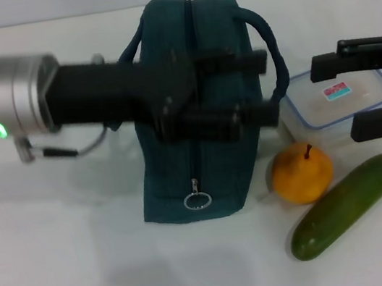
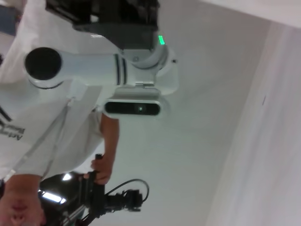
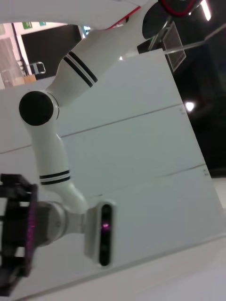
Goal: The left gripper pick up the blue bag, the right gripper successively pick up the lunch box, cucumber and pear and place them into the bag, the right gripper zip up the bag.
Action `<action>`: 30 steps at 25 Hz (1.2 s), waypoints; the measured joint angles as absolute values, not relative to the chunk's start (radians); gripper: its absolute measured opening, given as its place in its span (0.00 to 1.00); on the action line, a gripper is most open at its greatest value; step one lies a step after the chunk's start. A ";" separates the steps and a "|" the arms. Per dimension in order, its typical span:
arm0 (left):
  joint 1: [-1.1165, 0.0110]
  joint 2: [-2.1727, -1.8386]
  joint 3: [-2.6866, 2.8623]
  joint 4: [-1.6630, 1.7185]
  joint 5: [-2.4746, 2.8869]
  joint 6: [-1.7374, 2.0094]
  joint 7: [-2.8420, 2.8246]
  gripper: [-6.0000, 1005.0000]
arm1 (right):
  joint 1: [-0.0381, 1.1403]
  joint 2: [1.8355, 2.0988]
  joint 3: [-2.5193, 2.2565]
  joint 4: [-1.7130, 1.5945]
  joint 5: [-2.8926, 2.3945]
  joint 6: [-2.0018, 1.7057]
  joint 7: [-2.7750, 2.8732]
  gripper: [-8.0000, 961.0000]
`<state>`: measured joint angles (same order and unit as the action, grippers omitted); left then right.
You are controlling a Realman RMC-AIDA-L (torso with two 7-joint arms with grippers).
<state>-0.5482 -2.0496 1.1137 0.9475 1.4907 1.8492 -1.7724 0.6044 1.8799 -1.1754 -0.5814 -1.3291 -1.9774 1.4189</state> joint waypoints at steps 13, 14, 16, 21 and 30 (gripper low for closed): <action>-0.650 -2.029 0.959 1.260 1.859 1.720 -2.357 0.83 | 0.458 1.878 -1.009 -0.577 -1.367 -1.957 1.353 0.86; -0.667 -2.025 0.956 1.261 1.906 1.718 -2.400 0.83 | 0.451 1.879 -1.002 -0.576 -1.369 -1.954 1.347 0.86; -0.706 -2.021 0.953 1.268 2.016 1.716 -2.476 0.83 | 0.437 1.880 -0.998 -0.573 -1.371 -1.944 1.333 0.86; -0.804 -2.030 0.957 1.327 2.289 1.717 -2.598 0.83 | 0.421 1.888 -0.998 -0.572 -1.390 -1.909 1.311 0.86; -0.834 -2.017 0.961 1.377 2.357 1.724 -2.654 0.83 | 0.417 1.892 -0.999 -0.571 -1.402 -1.876 1.301 0.86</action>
